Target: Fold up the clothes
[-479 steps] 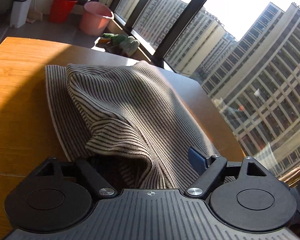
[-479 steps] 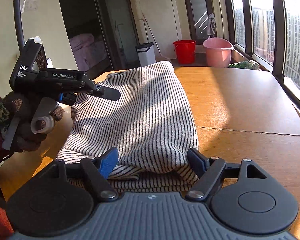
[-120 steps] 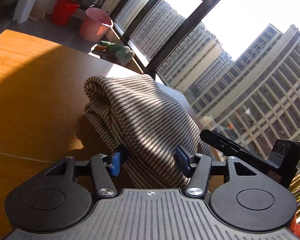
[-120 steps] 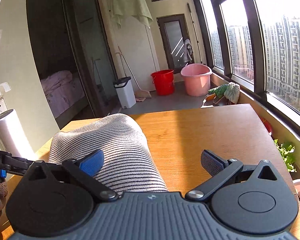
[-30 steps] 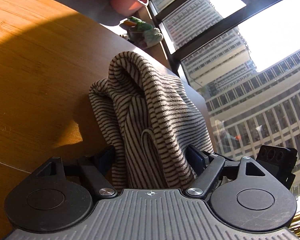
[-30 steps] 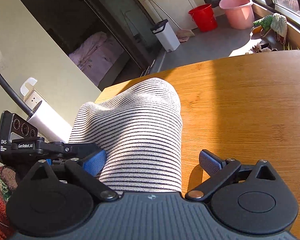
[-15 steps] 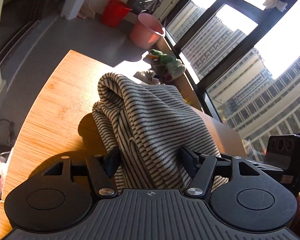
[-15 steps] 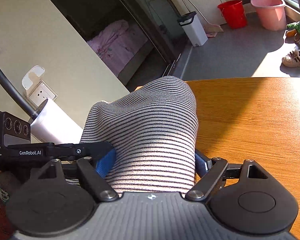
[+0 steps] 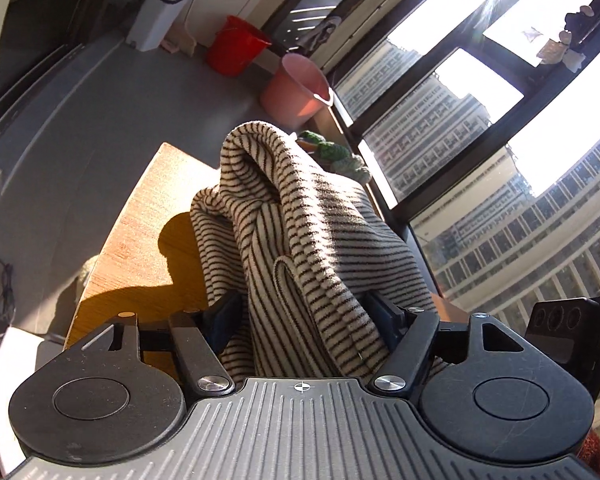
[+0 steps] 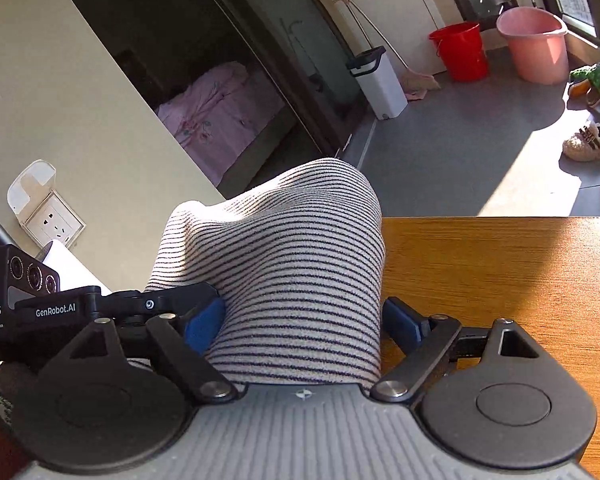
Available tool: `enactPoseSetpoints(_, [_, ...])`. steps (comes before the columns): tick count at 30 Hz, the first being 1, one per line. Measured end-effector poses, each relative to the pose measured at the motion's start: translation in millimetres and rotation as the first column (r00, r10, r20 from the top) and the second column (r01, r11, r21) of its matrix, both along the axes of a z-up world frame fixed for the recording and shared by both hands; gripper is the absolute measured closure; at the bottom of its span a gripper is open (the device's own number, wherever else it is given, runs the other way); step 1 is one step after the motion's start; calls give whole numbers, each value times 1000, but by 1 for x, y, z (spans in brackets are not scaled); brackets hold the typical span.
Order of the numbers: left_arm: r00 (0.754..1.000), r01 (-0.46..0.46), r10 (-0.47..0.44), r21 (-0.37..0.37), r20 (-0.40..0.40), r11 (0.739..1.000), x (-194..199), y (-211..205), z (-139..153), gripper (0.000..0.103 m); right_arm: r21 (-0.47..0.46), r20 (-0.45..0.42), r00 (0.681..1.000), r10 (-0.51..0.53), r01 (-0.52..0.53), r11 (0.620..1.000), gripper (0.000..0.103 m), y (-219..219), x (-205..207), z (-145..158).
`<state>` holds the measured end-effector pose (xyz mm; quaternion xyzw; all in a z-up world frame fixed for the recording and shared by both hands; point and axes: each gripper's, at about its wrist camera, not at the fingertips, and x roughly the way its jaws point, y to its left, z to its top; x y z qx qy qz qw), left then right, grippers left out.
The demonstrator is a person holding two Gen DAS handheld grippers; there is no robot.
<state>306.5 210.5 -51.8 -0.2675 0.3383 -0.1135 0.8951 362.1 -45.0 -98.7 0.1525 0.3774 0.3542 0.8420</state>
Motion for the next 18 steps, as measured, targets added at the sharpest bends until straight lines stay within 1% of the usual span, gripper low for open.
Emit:
enactPoseSetpoints(1, [999,-17,15,59,47,998,-7,-6,10,35,0,6,1000,-3,3,1000,16,0,-1,0])
enactPoseSetpoints(2, [995,-37,26,117,96,992,-13,-12,21,35,1,10,1000,-7,7,1000,16,-1,-2,0])
enactPoseSetpoints(3, [987,-52,28,144,160,988,-22,-17,36,35,2,11,1000,-6,6,1000,16,-1,-1,0])
enactPoseSetpoints(5, [971,-17,-12,119,240,993,-28,-24,58,32,-9,16,1000,12,-12,1000,16,0,-3,1])
enactPoseSetpoints(6, [964,23,-48,101,261,995,-25,-29,66,27,-11,13,999,34,-34,999,16,2,-5,1])
enactPoseSetpoints(8, [961,80,-95,67,259,995,-14,-34,71,26,-23,16,998,65,-64,998,16,7,-8,3])
enactPoseSetpoints(9, [965,88,-100,56,243,994,-6,-36,69,26,-33,24,997,72,-71,997,16,10,-10,5])
enactPoseSetpoints(12, [984,57,-68,75,162,996,18,-32,44,28,-69,65,996,65,-60,996,16,15,-12,10])
enactPoseSetpoints(14, [989,46,-59,99,133,994,26,-23,27,39,-100,115,992,50,-38,994,16,12,-18,19])
enactPoseSetpoints(15, [991,42,-56,110,121,993,30,-19,19,43,-116,141,989,43,-27,993,14,11,-21,23])
enactPoseSetpoints(16, [991,42,-55,105,120,994,32,-14,14,41,-130,184,982,39,-15,991,14,10,-27,31])
enactPoseSetpoints(17, [991,44,-55,92,125,995,33,-8,11,40,-147,250,968,33,5,989,14,8,-36,40])
enactPoseSetpoints(18, [991,46,-55,75,123,996,35,-4,9,40,-158,327,945,23,31,987,15,8,-46,49])
